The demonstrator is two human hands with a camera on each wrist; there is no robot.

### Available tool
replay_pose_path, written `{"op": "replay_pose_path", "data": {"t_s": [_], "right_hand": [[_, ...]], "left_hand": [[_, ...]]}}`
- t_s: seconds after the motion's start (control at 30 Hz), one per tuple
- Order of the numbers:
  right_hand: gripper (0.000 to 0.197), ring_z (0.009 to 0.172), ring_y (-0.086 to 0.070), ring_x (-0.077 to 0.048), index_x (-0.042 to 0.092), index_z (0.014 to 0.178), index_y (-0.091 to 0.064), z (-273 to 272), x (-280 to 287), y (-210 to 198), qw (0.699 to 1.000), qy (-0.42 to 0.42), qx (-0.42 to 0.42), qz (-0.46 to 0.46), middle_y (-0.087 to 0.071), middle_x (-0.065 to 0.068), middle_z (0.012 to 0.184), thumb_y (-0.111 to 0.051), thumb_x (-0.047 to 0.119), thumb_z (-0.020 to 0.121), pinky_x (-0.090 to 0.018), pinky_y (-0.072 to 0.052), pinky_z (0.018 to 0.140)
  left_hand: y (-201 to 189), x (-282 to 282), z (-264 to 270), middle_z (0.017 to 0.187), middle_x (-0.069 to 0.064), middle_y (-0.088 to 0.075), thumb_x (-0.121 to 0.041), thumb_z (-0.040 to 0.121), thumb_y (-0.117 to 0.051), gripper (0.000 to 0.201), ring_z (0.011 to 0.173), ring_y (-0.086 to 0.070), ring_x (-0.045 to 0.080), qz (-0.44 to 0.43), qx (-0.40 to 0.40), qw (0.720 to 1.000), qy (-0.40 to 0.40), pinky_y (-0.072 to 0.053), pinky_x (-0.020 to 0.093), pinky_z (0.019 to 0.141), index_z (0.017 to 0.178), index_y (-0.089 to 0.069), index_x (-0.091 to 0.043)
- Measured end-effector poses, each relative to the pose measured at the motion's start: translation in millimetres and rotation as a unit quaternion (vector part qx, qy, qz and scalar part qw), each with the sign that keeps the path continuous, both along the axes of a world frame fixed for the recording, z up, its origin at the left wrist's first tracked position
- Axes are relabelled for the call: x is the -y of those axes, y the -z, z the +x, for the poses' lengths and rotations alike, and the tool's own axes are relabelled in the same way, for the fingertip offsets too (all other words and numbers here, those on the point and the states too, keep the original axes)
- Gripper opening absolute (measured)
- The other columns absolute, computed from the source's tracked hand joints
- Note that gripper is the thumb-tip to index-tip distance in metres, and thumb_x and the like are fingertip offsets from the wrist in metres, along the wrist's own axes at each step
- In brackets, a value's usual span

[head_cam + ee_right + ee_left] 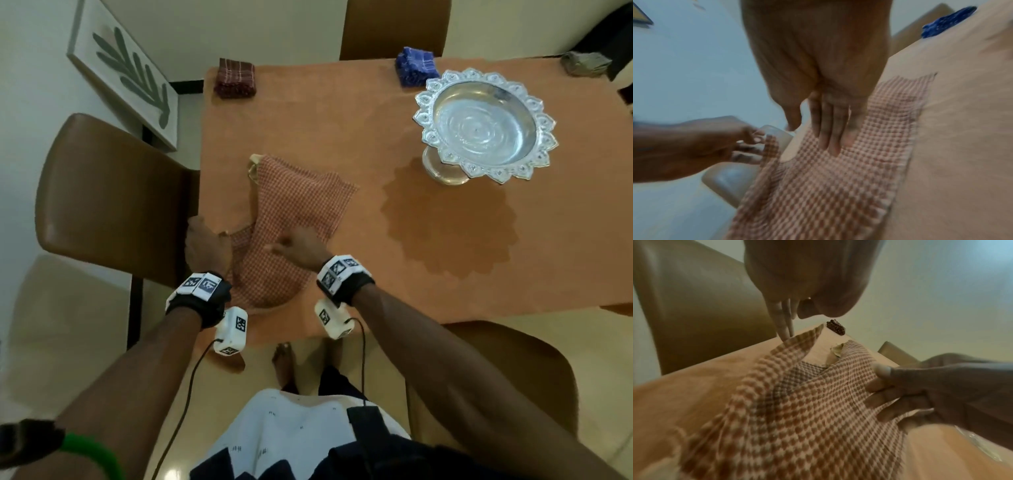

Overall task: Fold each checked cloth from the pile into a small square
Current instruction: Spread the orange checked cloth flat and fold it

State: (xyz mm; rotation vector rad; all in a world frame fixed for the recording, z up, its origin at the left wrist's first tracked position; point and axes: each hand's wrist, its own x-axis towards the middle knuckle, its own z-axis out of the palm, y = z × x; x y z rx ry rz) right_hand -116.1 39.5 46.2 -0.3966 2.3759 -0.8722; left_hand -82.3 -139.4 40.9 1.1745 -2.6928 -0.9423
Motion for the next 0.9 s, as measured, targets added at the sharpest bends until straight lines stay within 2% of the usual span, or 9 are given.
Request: {"op": "replay_pose_path", "data": {"t_s": [0.13,0.23,0.3,0.43,0.57,0.63,0.7,0.83,0.9], "right_hand": [[0.034,0.072,-0.055,-0.024,0.007,0.088,-0.061,-46,-44,19,0.974,0.192,-0.104,0.053,-0.065,-0.009,0.086,-0.062,0.040,0.093,-0.030,-0.036,0.062],[0.052,0.104,-0.055,-0.033,0.003,0.117,-0.053,-74,-58,23,0.959,0.215,-0.153,0.105,-0.058,-0.018,0.118,-0.060,0.048,0.092,-0.040,-0.045,0.082],[0.067,0.122,-0.047,-0.036,0.004,0.129,-0.047,-104,-52,23,0.962,0.200,-0.150,0.113,-0.051,-0.020,0.132,-0.055,0.058,0.090,-0.051,-0.038,0.103],[0.092,0.132,-0.043,-0.036,0.005,0.141,-0.038,-142,-29,18,0.983,0.113,-0.089,0.113,-0.046,-0.019,0.143,-0.059,0.072,0.081,-0.053,-0.033,0.109],[0.052,0.095,-0.068,-0.030,0.006,0.130,-0.056,-152,-7,23,0.977,-0.081,-0.162,0.117,-0.071,-0.012,0.113,-0.065,0.040,0.091,-0.035,-0.053,0.080],[0.024,0.081,-0.067,-0.032,0.007,0.107,-0.065,-158,0,19,0.968,-0.006,-0.244,0.059,-0.071,-0.012,0.096,-0.060,0.024,0.090,-0.035,-0.050,0.066],[0.023,0.091,-0.062,-0.031,0.009,0.107,-0.060,-169,3,7,0.941,0.112,-0.320,0.025,-0.064,-0.011,0.105,-0.058,0.022,0.089,-0.038,-0.049,0.071],[0.091,0.132,-0.039,-0.031,0.010,0.140,-0.038,-194,-6,10,0.953,0.129,-0.242,0.131,-0.041,-0.011,0.146,-0.068,0.065,0.074,-0.049,-0.032,0.108],[0.094,0.137,-0.036,-0.033,0.008,0.144,-0.035,-198,-22,26,0.956,0.212,-0.160,0.123,-0.038,-0.012,0.150,-0.063,0.067,0.076,-0.049,-0.028,0.111]], "left_hand": [[16,-9,18,0.129,0.025,-0.057,-0.043,0.101,-0.043,0.053,0.115,-0.056,0.042,0.076,0.072,0.994,-0.021,-0.045,0.048,0.093,0.131,-0.044,0.000],[30,-20,28,0.133,0.013,-0.057,-0.084,0.071,-0.054,0.097,0.116,-0.057,0.036,0.081,0.094,0.992,0.039,-0.048,0.051,0.097,0.134,-0.047,-0.010],[33,-24,25,0.140,0.015,-0.049,-0.074,0.068,-0.069,0.101,0.125,-0.051,0.036,0.041,0.119,0.992,0.032,-0.044,0.052,0.103,0.138,-0.042,-0.007],[34,-24,21,0.135,0.019,-0.053,-0.045,0.086,-0.071,0.060,0.123,-0.048,0.037,-0.036,0.151,0.987,0.030,-0.042,0.048,0.099,0.127,-0.054,-0.004],[41,-21,17,0.123,0.014,-0.061,-0.027,0.095,-0.059,0.020,0.115,-0.053,0.035,-0.058,0.104,0.992,0.030,-0.046,0.047,0.093,0.101,-0.068,-0.010],[40,-23,11,0.127,0.016,-0.059,-0.025,0.096,-0.059,0.026,0.118,-0.052,0.035,-0.031,0.078,0.996,0.016,-0.045,0.049,0.097,0.113,-0.064,-0.007],[40,-24,4,0.145,0.016,-0.047,-0.032,0.093,-0.063,0.051,0.130,-0.044,0.034,0.008,0.080,0.996,0.035,-0.039,0.051,0.106,0.137,-0.049,-0.009],[41,-33,0,0.159,0.014,-0.026,-0.040,0.089,-0.068,0.074,0.139,-0.032,0.037,-0.011,0.082,0.993,0.085,-0.034,0.053,0.108,0.148,-0.035,-0.009],[39,-45,1,0.154,0.018,-0.033,-0.040,0.087,-0.072,0.086,0.136,-0.037,0.037,-0.007,0.056,0.998,0.040,-0.038,0.053,0.105,0.152,-0.025,-0.007]]}}
